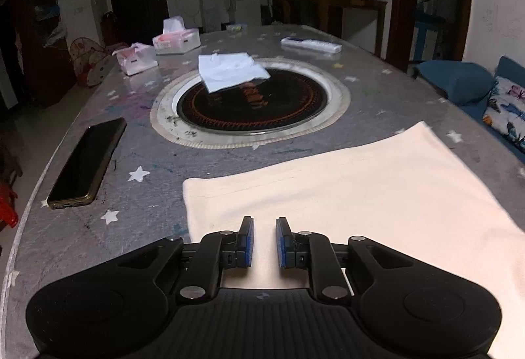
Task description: Fold clothes
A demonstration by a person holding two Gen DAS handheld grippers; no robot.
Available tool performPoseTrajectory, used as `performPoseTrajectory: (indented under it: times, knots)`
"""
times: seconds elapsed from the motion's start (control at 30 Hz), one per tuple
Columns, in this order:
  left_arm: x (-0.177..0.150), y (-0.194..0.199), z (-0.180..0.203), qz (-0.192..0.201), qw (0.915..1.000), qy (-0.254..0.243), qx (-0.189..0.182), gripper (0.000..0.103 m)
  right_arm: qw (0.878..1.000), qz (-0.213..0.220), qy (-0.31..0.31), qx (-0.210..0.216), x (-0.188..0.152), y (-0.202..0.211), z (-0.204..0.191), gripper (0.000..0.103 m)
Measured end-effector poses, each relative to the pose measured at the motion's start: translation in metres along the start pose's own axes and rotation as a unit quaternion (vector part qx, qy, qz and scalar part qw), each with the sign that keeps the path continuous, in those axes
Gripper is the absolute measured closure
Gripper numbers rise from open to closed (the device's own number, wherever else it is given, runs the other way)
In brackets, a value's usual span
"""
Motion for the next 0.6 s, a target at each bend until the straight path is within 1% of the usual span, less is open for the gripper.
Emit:
performPoseTrajectory:
  times: [0.1, 0.2, 0.3, 0.37, 0.43, 0.53, 0.6]
  knots:
    - [-0.003, 0.024, 0.016, 0.020, 0.9996, -0.009, -0.016, 0.086, 0.999, 0.026, -0.041, -0.014, 0.002, 0.017, 0.012, 0.085]
    - [-0.014, 0.046, 0.044, 0.030, 0.9978, -0.026, -0.053, 0.086, 0.994, 0.050, -0.089, -0.033, 0.000, 0.032, 0.029, 0.085]
    - [-0.026, 0.064, 0.072, 0.038, 0.9943, -0.043, -0.089, 0.086, 0.983, 0.077, -0.148, -0.080, -0.009, 0.051, 0.061, 0.085]
    - [-0.035, 0.072, 0.090, 0.040, 0.9912, -0.053, -0.115, 0.086, 0.970, 0.092, -0.187, -0.122, -0.016, 0.064, 0.087, 0.085]
    - [-0.041, 0.078, 0.106, 0.042, 0.9885, -0.063, -0.131, 0.086, 0.955, 0.107, -0.225, -0.163, -0.024, 0.078, 0.112, 0.085]
    - [-0.051, 0.088, 0.125, 0.047, 0.9846, -0.078, -0.149, 0.086, 0.926, 0.118, -0.276, -0.231, -0.041, 0.096, 0.154, 0.085]
    - [-0.055, 0.092, 0.133, 0.047, 0.9831, -0.085, -0.155, 0.086, 0.903, 0.119, -0.310, -0.273, -0.055, 0.105, 0.183, 0.085]
Point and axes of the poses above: each gripper's, at about its wrist camera, not at the fingertips, and y roughly against the way its jaws point, z to its right, x to its top, the point moved 6 cm from there along -y, roughly the way its jaws point, and after that the axes turned 13 degrees about -y, right-handed, at the moved point
